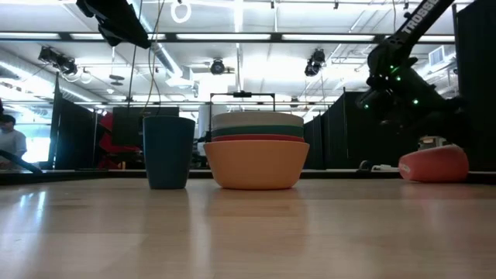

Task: Nest bowls inside each other
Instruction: Put the orange cup to the right side of stacked bowls

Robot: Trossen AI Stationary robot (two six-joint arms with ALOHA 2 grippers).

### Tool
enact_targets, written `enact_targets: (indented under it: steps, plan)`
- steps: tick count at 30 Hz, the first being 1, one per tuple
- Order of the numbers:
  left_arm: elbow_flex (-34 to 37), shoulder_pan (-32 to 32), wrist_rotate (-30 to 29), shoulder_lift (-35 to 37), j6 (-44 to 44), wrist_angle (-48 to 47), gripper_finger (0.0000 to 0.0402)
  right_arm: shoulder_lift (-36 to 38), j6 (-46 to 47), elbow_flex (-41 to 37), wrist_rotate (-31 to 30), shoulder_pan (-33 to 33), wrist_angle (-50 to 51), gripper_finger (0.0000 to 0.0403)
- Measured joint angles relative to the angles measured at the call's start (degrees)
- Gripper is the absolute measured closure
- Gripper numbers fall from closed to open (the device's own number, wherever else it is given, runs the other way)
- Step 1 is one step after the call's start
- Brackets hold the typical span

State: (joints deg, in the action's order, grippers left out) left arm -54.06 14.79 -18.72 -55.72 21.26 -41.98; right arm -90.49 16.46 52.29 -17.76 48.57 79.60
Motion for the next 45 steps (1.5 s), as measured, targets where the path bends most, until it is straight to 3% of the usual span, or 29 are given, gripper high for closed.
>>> enact_targets:
  steps: [20,25,28,34,45]
  plan:
    - [0.00,0.02,0.97,0.00,-0.14,0.02,0.0319,3.06,2.65,1.62,3.03,0.62,-6.97,0.0403]
    - [0.00,0.02,1.00,0.00,-0.18,0.00,0.0322,6.36,0.97,2.70,7.67,0.62,-14.99,0.0403]
    - [0.00,0.02,0.98,0.00,-0.18,-0.04,0.0320,7.31,0.07,5.29,5.74,0.60,-17.85,0.0403]
    - [0.00,0.02,1.01,0.00,-0.20,-0.19,0.0321,6.91,-0.16,11.37,-4.18,1.42,-18.92,0.0403]
    - [0.00,0.01,2.01,0.00,-0.10,-0.88,0.0325,1.27,2.95,14.81,-5.53,3.24,-11.42,0.0403]
